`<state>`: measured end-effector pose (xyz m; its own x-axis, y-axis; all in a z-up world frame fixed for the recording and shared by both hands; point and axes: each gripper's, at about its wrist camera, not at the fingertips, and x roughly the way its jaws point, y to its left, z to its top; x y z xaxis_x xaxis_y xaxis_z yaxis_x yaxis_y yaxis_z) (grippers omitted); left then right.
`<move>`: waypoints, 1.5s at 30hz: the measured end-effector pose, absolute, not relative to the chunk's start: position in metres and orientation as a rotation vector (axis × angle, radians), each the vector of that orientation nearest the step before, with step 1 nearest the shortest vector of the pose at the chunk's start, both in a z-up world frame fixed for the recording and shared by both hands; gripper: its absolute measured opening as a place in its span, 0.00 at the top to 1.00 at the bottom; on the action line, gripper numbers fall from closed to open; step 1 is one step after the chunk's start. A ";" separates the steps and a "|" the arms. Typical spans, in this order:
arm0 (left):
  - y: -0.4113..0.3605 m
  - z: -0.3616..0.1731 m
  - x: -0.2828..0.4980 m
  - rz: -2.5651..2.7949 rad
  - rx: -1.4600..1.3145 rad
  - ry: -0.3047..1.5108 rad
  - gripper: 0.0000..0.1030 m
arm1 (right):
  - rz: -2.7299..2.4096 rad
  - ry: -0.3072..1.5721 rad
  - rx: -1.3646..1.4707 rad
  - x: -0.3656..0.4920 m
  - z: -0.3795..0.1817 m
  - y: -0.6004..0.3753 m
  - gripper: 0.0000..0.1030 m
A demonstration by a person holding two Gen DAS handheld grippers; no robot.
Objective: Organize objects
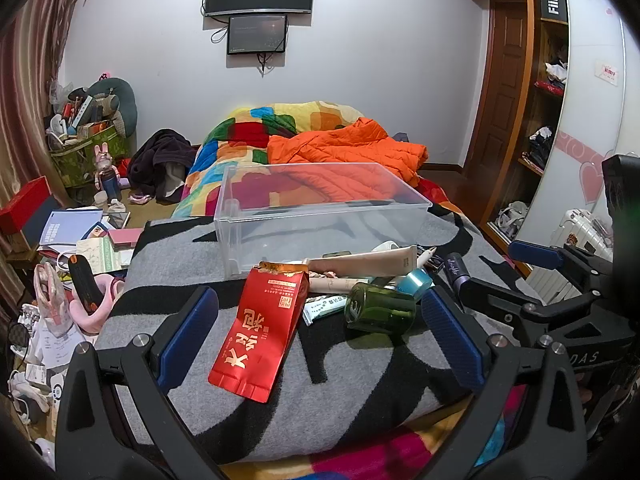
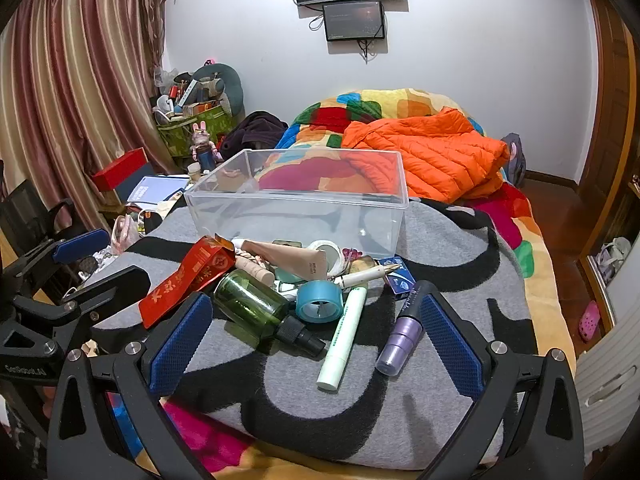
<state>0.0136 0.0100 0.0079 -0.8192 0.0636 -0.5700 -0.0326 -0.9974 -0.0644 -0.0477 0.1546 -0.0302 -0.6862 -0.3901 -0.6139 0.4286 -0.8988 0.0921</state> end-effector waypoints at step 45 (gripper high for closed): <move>-0.036 -0.049 -0.078 2.761 -1.329 -0.065 0.20 | -2.548 -0.113 1.245 -0.124 -0.093 0.209 0.38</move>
